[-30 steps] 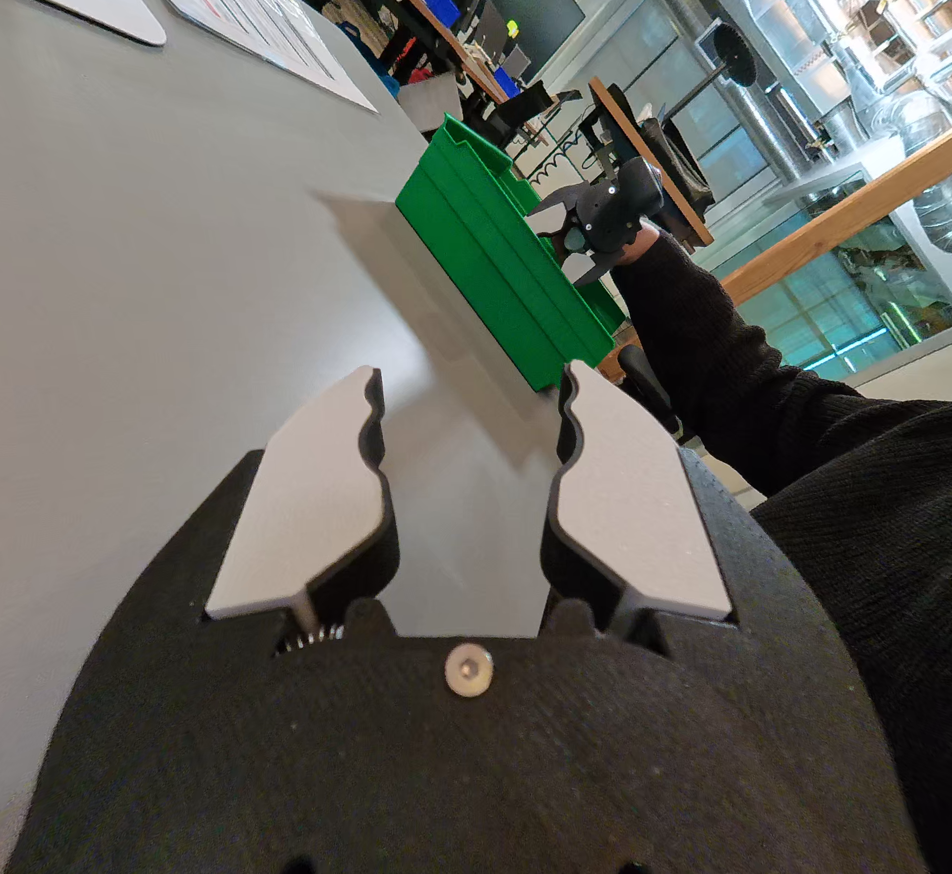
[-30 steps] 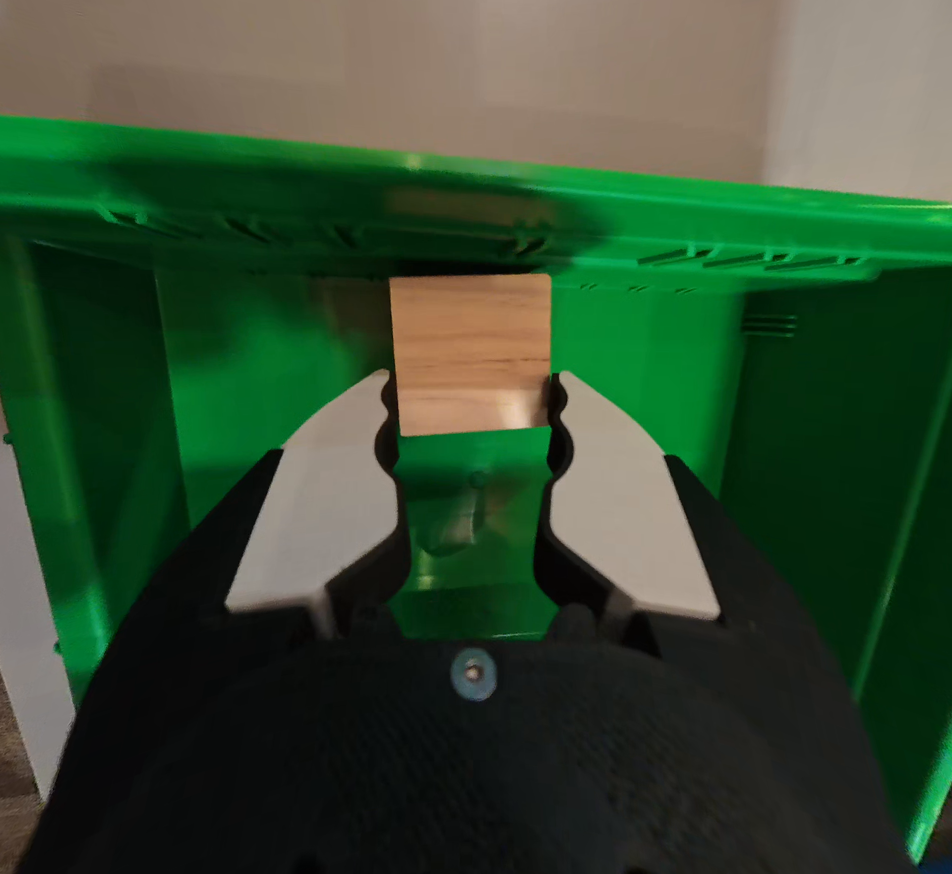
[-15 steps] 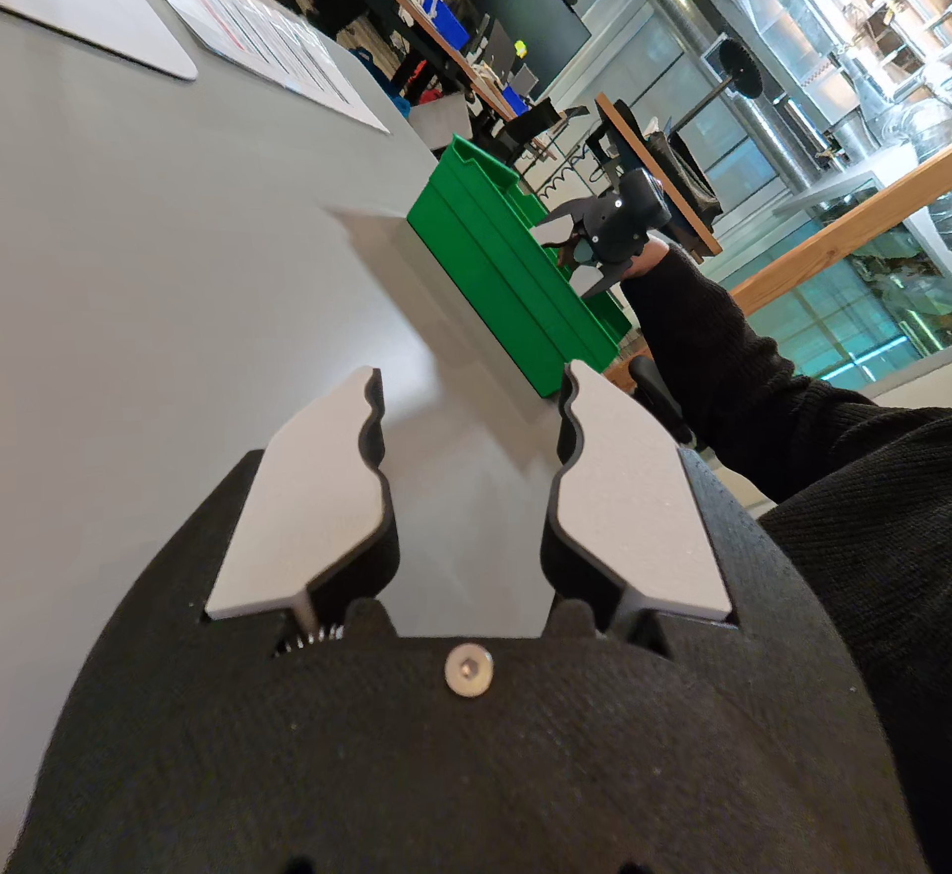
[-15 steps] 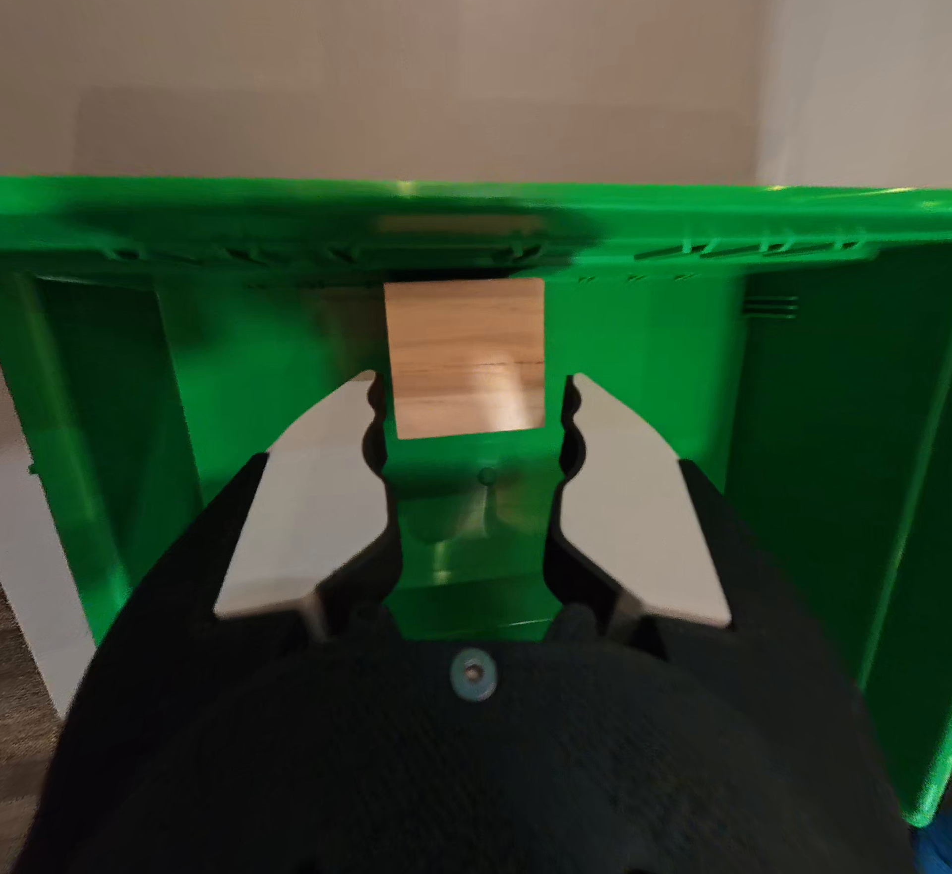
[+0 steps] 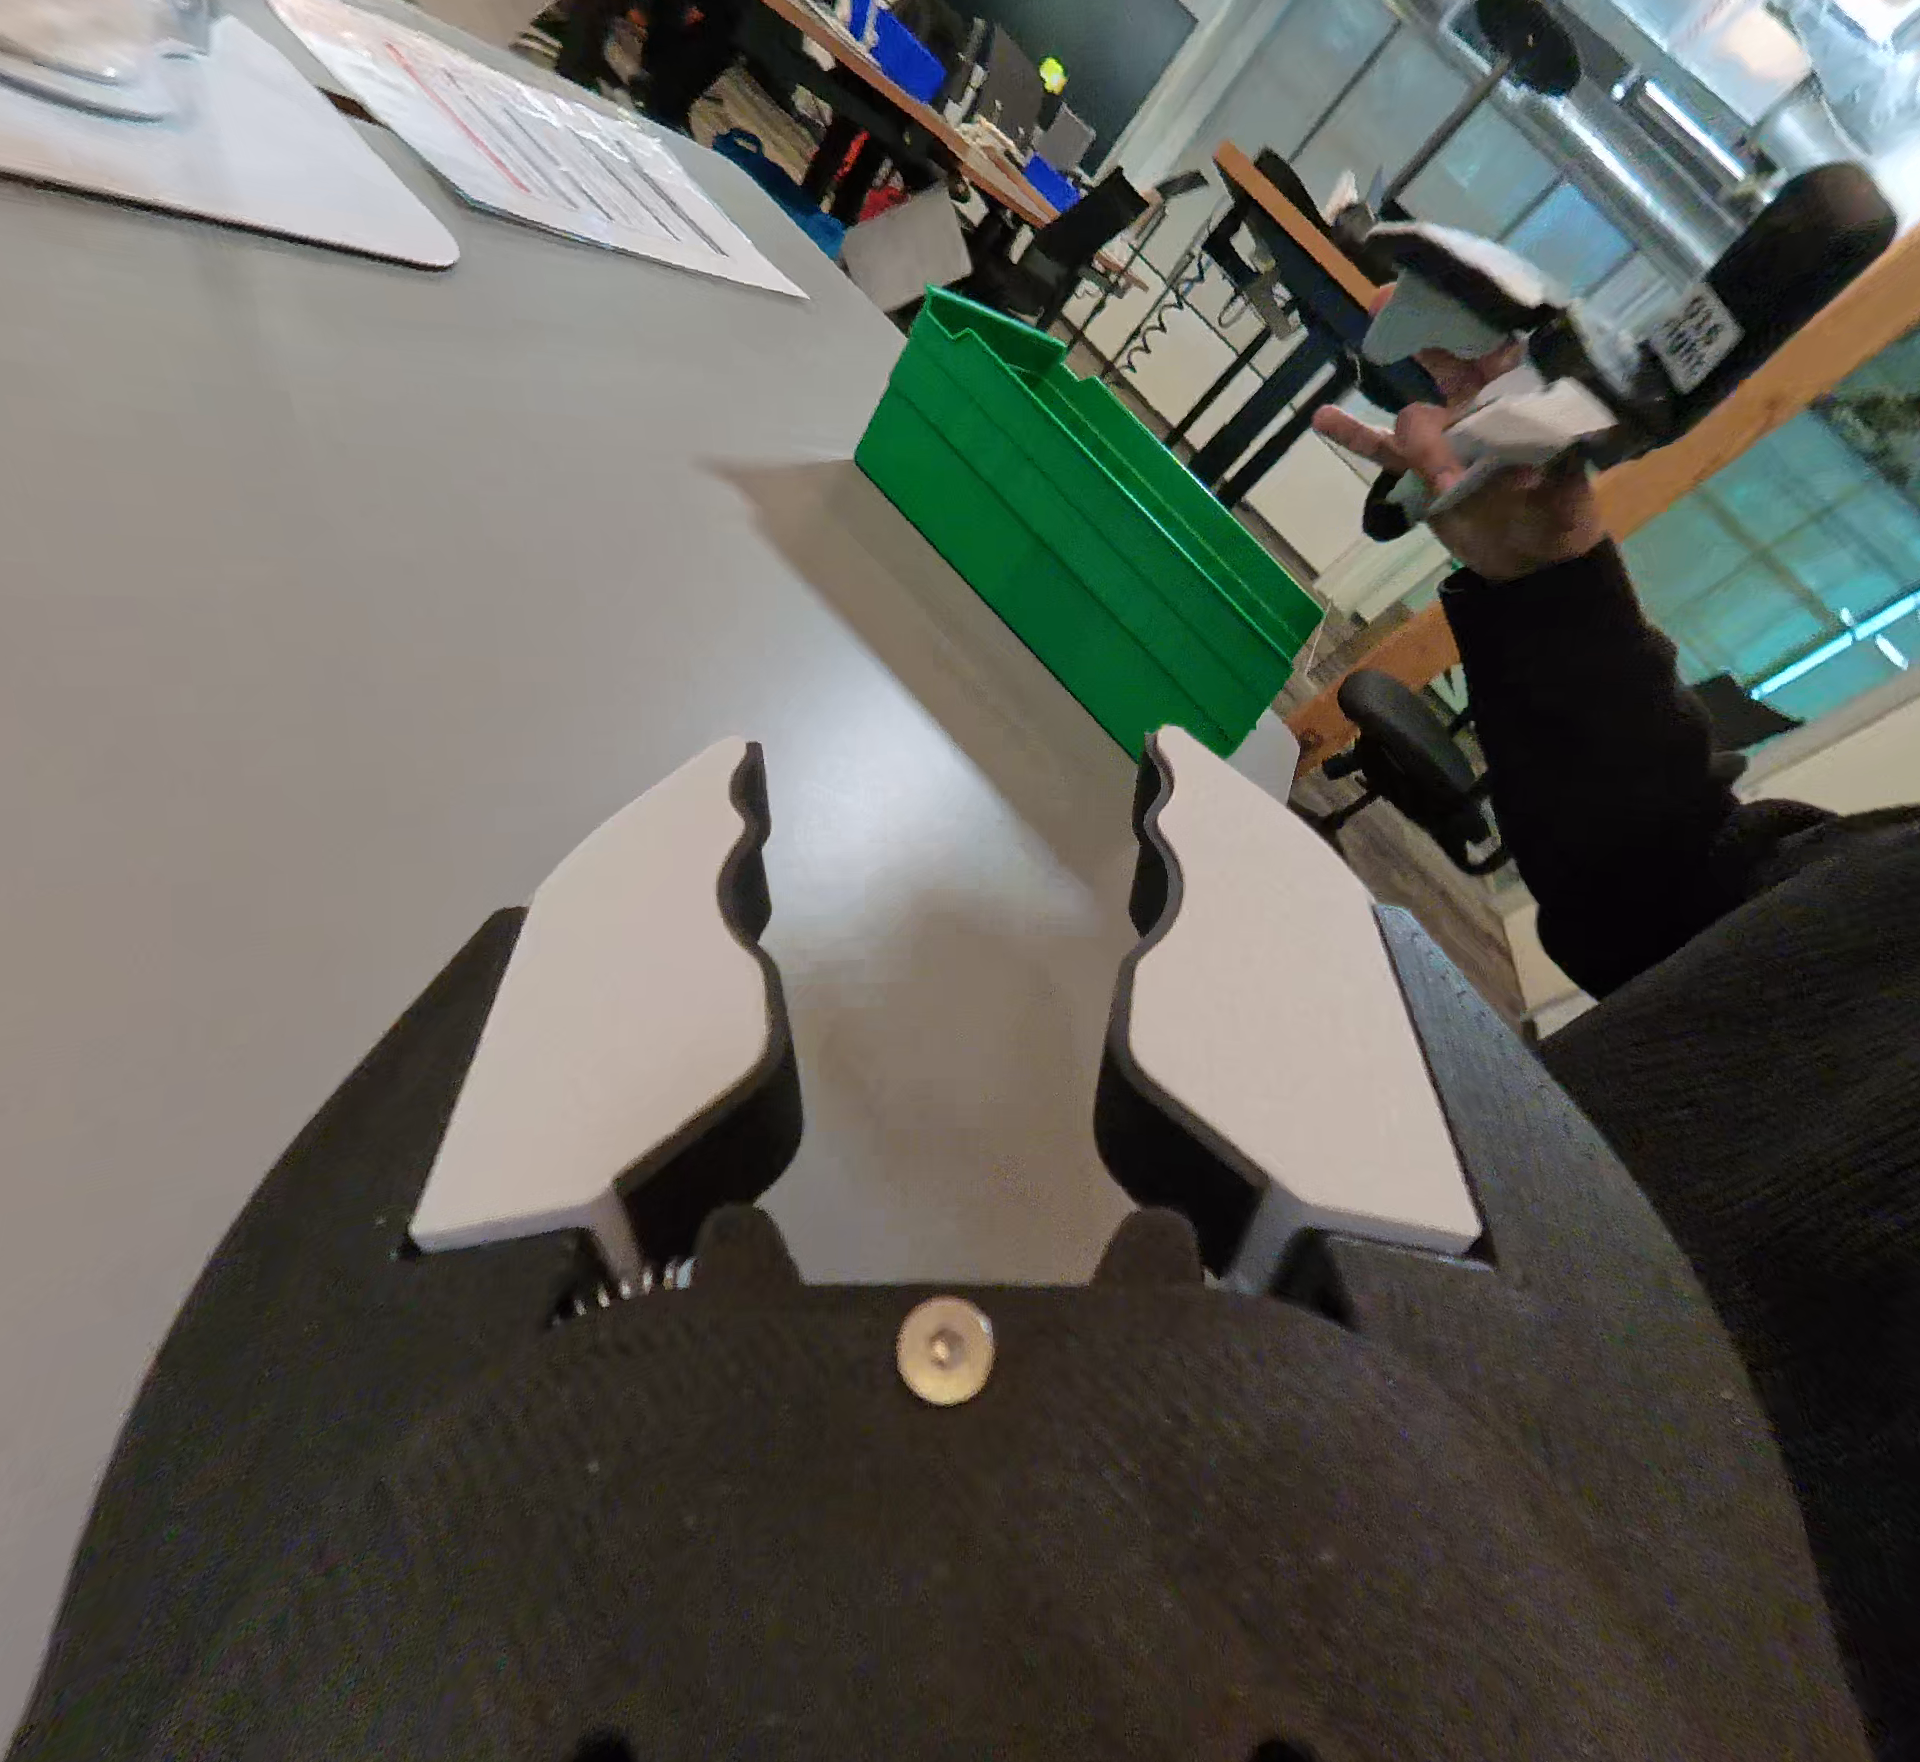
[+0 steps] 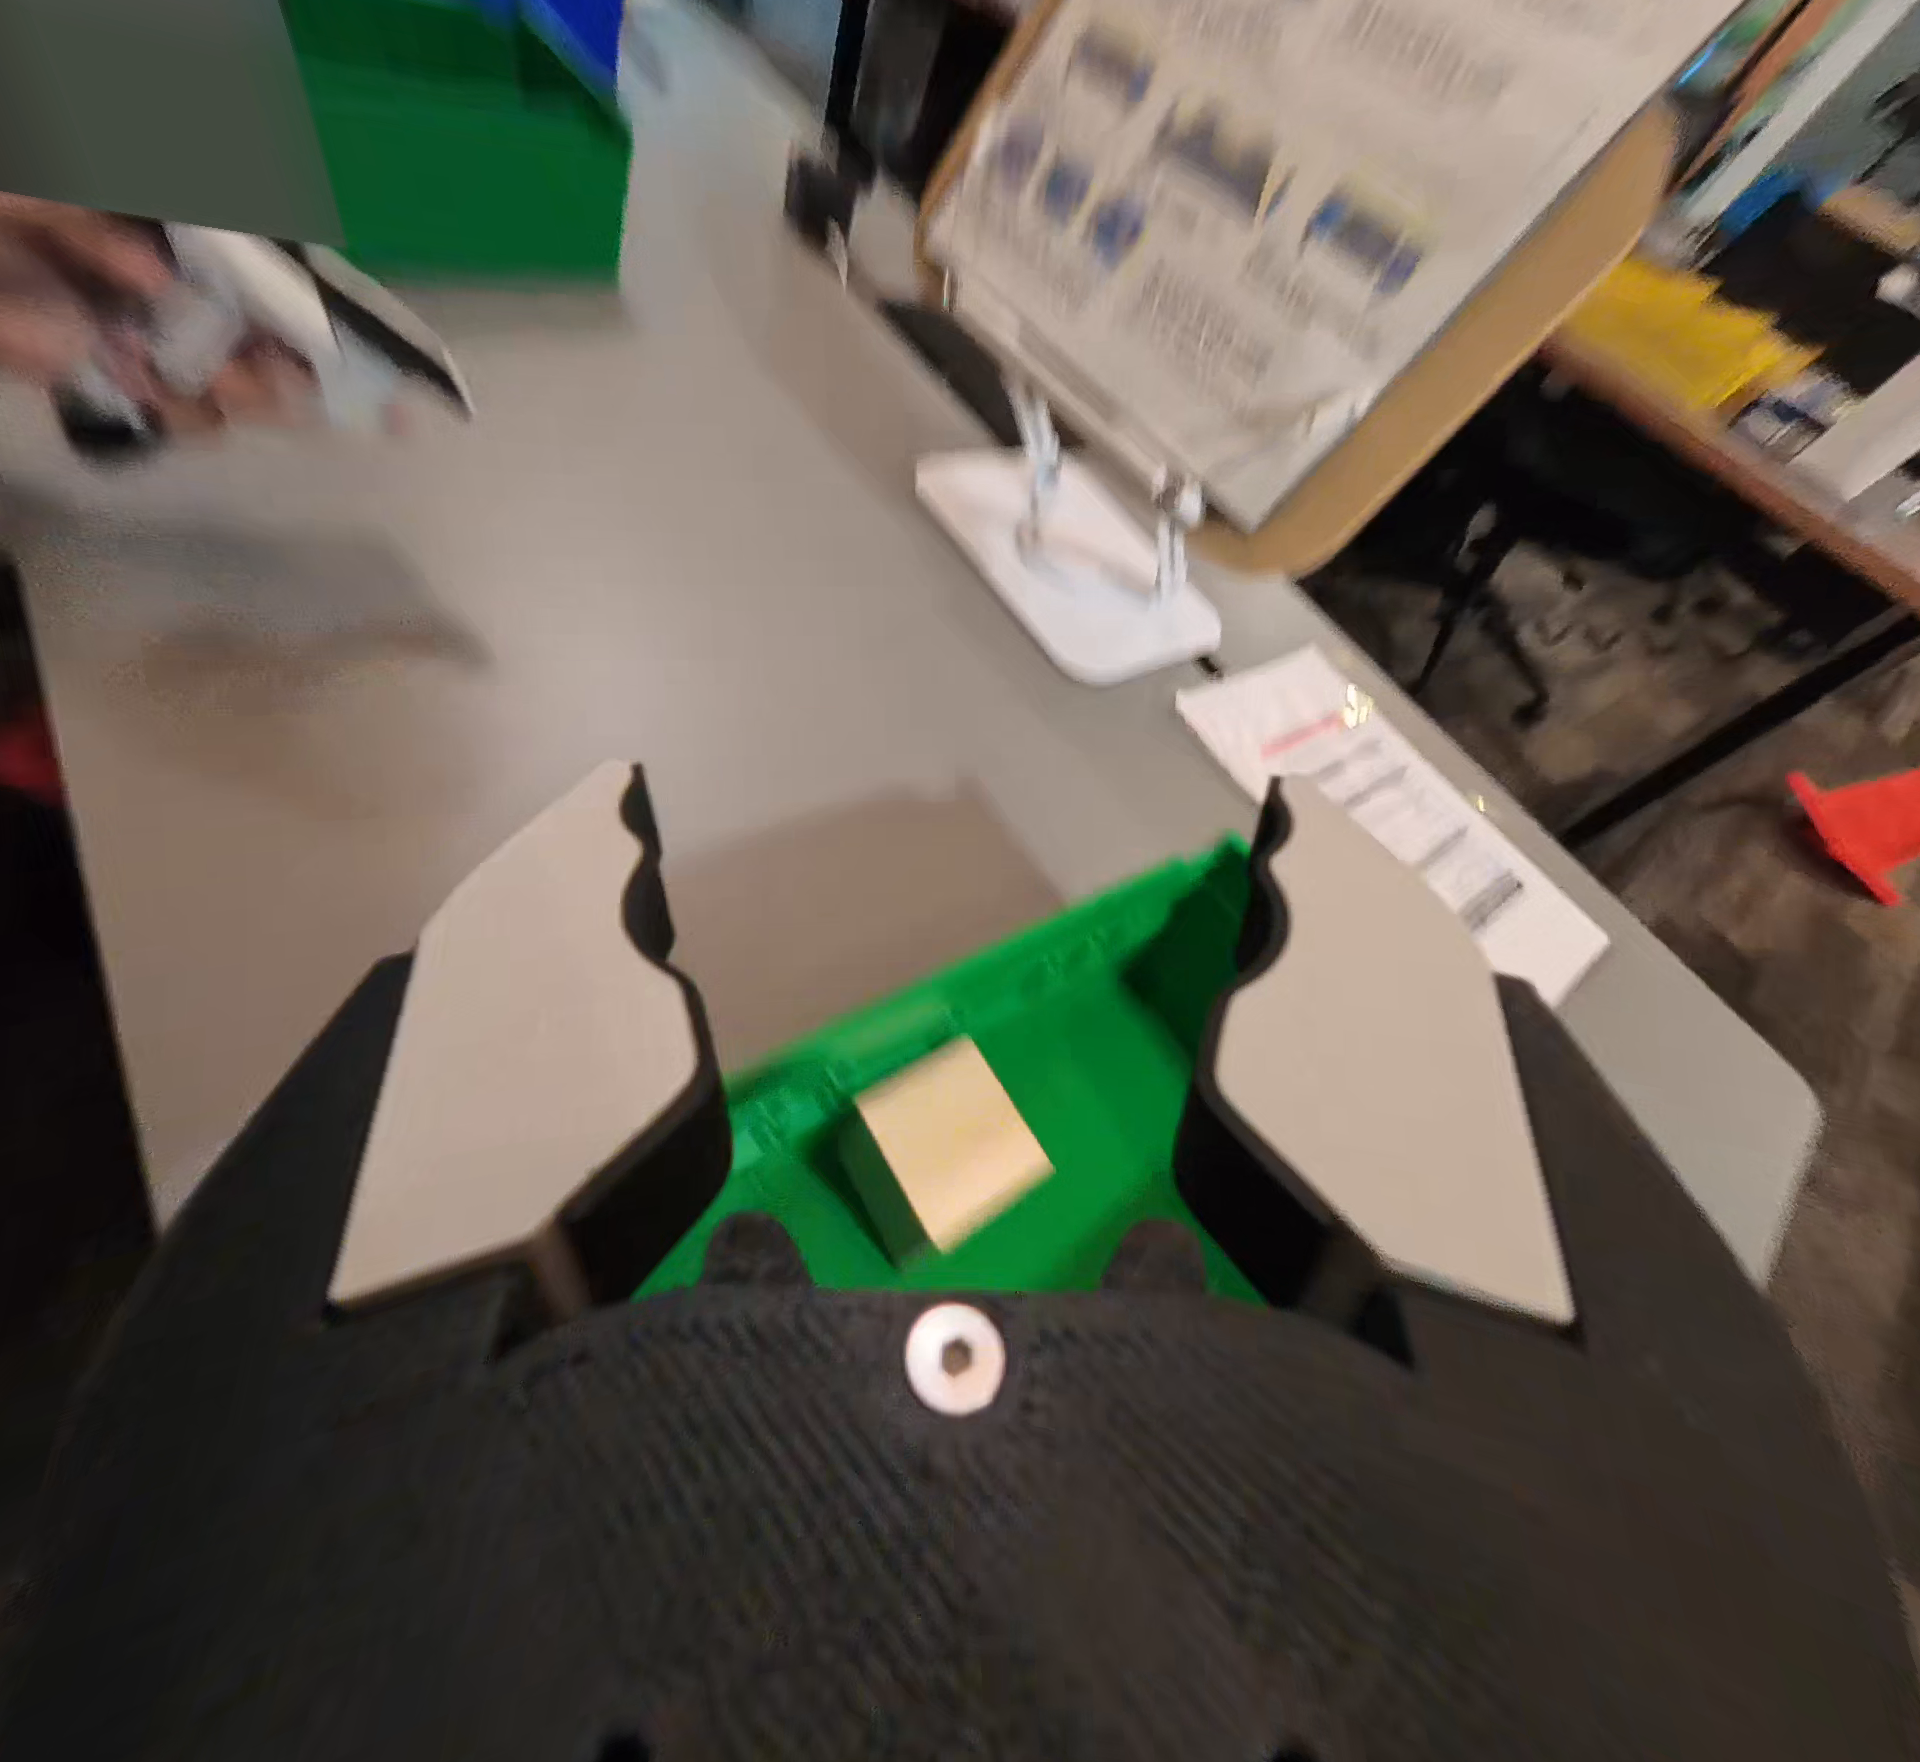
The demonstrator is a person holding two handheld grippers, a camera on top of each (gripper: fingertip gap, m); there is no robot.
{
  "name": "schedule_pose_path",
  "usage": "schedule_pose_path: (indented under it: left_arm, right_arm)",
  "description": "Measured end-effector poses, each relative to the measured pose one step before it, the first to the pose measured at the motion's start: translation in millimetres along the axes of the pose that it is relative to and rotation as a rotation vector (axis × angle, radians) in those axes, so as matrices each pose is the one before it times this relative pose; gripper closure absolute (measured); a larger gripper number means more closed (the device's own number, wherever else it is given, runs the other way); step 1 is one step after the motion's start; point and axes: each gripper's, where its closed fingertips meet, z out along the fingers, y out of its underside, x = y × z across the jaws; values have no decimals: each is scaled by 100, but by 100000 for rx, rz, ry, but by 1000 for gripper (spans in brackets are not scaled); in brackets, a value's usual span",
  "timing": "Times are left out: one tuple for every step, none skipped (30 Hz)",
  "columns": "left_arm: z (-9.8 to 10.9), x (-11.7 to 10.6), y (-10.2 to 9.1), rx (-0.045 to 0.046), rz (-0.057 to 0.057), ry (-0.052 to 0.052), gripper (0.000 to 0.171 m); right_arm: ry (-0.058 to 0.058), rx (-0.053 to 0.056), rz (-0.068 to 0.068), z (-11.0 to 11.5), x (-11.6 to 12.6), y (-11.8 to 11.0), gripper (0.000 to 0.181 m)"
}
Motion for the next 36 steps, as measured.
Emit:
schedule_pose_path:
  left_arm:
    - [196, 312, -146, -343, 2995, 798, 102]
    - [87, 402, -190, -61, 4157, 1247, 103]
    - [-55, 506, -271, 611, 5322, 1728, 105]
    - [-178, 241, -404, 1269, 5269, -386, 109]
    - [-347, 66, -456, 1071, 5226, -1495, 109]
    - [-558, 5, -532, 759, 4873, -1751, 108]
    - [-787, -177, -653, 482, 4546, -2529, 108]
    - [-1062, -300, -742, 55, 4921, -2760, 107]
    - [-1346, -378, -836, 27, 5560, -2438, 107]
    - [-1597, -585, -891, -16, 6152, -2919, 107]
    - [-1779, -902, -822, -313, 6701, -3675, 107]
    - [-1864, -1303, -611, -1223, 6815, -4574, 107]
    - [-1830, -1736, -276, -2896, 6532, -5464, 103]
    - [-1712, -1999, 204, -4948, 6645, -5285, 101]
    - [-1514, -2290, 814, -6804, 7250, -5556, 100]
    - [-1190, -2598, 1356, -7351, 7381, -6574, 101]
    - [-733, -2556, 1839, -7183, 6792, -6206, 101]
    - [-280, -2108, 2320, -8371, 6435, -3624, 101]
    - [103, -1643, 2650, -9577, 5522, -1238, 101]
    - [406, -1113, 2677, -9843, 3562, 1177, 101]
    - [599, -588, 2355, -8917, 806, 3621, 101]
    - [675, -290, 1783, -6635, -725, 4925, 101]
    - [720, -195, 1342, -4654, -1030, 4880, 101]
    - [743, -193, 1115, -4420, -381, 4245, 101]
    - [783, -329, 970, -4410, 528, 2660, 101]
    - [795, -248, 807, -4214, 1101, 2358, 101]
    - [809, -18, 774, -4756, 1232, 3478, 101]
    - [795, 17, 705, -5301, 1249, 3349, 100]
    - [751, -125, 588, -5316, 1558, 1762, 99]
    - [659, -169, 482, -5002, 1984, 899, 99]
    - [584, -128, 320, -4125, 1978, 754, 100]
    - [469, -47, 115, -2786, 1400, 813, 101]
    - [350, 17, -75, -1363, 767, 952, 101]
    - [253, 79, -187, -399, 383, 980, 103]
    - [162, 93, -224, 229, 676, 682, 107]
    - [83, -62, -238, 712, 777, -755, 117]
  right_arm:
    - [686, 9258, 5125, -191, -1308, -1873, 79]
    - [-2720, 10810, 7048, 101, -1976, -1702, 83]
    - [-3378, 13084, 9554, 388, -2250, -1454, 90]
    - [-4030, 14199, 11557, 688, -2330, -849, 96]
    - [-4788, 11876, 12505, 916, -2203, 203, 96]
    - [-3555, 6037, 11664, 1026, -1604, 1454, 93]
    - [-1629, 1858, 9848, 1017, -887, 2214, 90]
    - [-721, -1286, 6943, 946, -360, 2469, 86]
    - [-1331, -7969, 2501, 860, -240, 2624, 83]
    - [-950, -13209, -495, 712, -168, 2312, 81]
    - [-165, -10138, -3455, 622, -40, 1539, 81]
    - [1714, -4158, -4479, 564, 177, 851, 82]
    - [1658, -642, -3488, 586, 130, 607, 84]
    - [255, 345, -665, 677, -45, 652, 87]
    - [-2009, -1351, 1930, 738, -329, 856, 87]
    - [-3131, -4294, 2820, 724, -494, 1043, 84]
    - [-2575, -5067, 1453, 588, -424, 970, 82]
    - [-561, -2842, -721, 458, -113, 702, 83]
    - [680, -1114, -1358, 377, 89, 492, 85]
    - [428, -1315, -560, 344, 103, 426, 87]
    - [-251, -1884, 234, 333, 42, 366, 87]
    - [-481, -1429, 548, 245, -16, 212, 87]
    - [-9, -415, 348, 119, 27, 45, 87]
    - [717, 32, -305, -5, 92, -28, 87]
    - [1343, -60, -881, -88, 174, -23, 87]
    - [1600, -278, -1046, -157, 239, 29, 89]
    - [1509, -380, -886, -154, 253, 61, 90]
    - [1424, -362, -412, -142, 293, 87, 91]
    - [1077, -241, 234, -116, 258, 64, 92]
    - [597, 52, 723, -99, 209, 45, 93]
    - [221, 358, 1147, -86, 173, 4, 94]
    - [-354, 616, 1422, -71, 66, -28, 95]
    - [-569, 711, 1475, -61, 26, -43, 97]
    - [-262, 491, 1243, -61, 61, -3, 98]
    - [-20, 128, 884, -60, 79, 62, 98]
    - [184, -56, 510, -63, 98, 64, 98]
